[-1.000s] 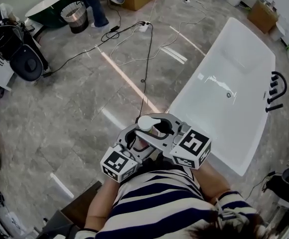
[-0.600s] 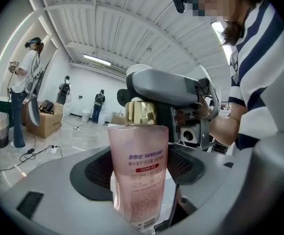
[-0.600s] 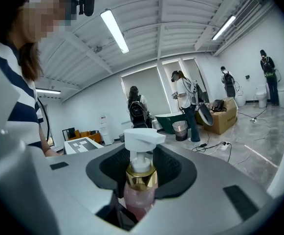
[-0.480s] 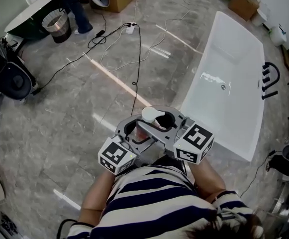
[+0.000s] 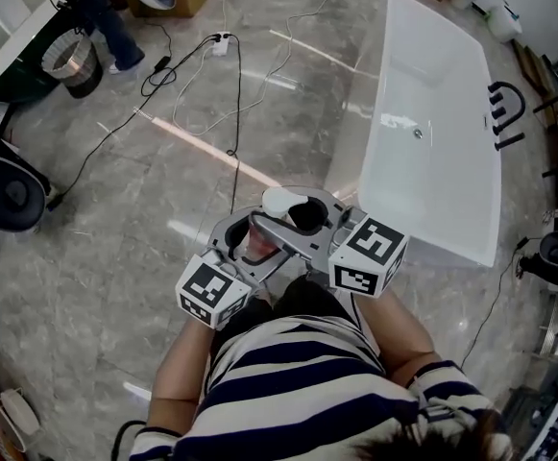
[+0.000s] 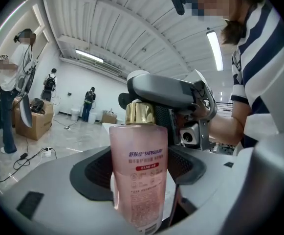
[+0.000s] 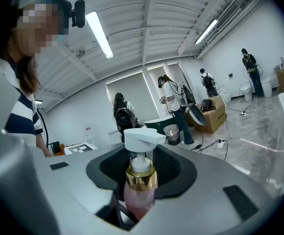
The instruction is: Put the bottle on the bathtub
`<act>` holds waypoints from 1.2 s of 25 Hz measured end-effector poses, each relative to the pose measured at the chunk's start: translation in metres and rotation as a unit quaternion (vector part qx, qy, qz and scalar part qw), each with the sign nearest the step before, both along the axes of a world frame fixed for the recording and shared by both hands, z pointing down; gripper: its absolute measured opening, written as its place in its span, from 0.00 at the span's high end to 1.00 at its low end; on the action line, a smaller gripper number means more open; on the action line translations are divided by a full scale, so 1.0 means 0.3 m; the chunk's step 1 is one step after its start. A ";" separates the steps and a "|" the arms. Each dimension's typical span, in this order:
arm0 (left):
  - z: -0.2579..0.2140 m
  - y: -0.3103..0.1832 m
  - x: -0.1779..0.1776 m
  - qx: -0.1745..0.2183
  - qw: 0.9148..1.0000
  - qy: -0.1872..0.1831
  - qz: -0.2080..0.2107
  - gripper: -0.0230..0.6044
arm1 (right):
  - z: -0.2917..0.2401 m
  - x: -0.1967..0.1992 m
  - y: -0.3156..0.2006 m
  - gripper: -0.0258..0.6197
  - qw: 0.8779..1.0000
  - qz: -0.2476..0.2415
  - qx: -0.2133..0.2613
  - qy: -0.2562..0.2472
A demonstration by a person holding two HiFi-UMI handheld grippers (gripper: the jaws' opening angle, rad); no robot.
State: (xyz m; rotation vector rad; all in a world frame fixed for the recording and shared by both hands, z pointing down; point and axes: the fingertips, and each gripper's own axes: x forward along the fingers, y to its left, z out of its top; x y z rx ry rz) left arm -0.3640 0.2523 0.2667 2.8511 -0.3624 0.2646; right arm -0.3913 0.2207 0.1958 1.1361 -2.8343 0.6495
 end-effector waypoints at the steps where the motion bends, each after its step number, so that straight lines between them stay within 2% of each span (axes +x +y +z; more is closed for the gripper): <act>1: 0.000 -0.015 -0.003 -0.001 1.000 0.002 0.004 0.43 | 0.001 -0.003 -0.016 0.72 1.000 0.004 -0.002 0.001; 8: -0.004 -0.121 0.032 -0.005 1.000 0.013 0.024 0.43 | 0.002 0.034 -0.128 0.72 1.000 0.024 -0.010 0.006; 14: 0.001 -0.252 0.088 0.001 0.999 0.004 0.033 0.43 | 0.008 0.106 -0.260 0.72 0.999 0.035 -0.011 -0.016; 21: 0.015 -0.398 0.202 0.000 0.999 -0.008 0.049 0.43 | 0.021 0.225 -0.408 0.72 0.999 0.047 -0.010 -0.021; 30: 0.030 -0.506 0.363 -0.003 0.997 -0.014 0.074 0.43 | 0.034 0.382 -0.520 0.72 0.998 0.069 -0.010 -0.006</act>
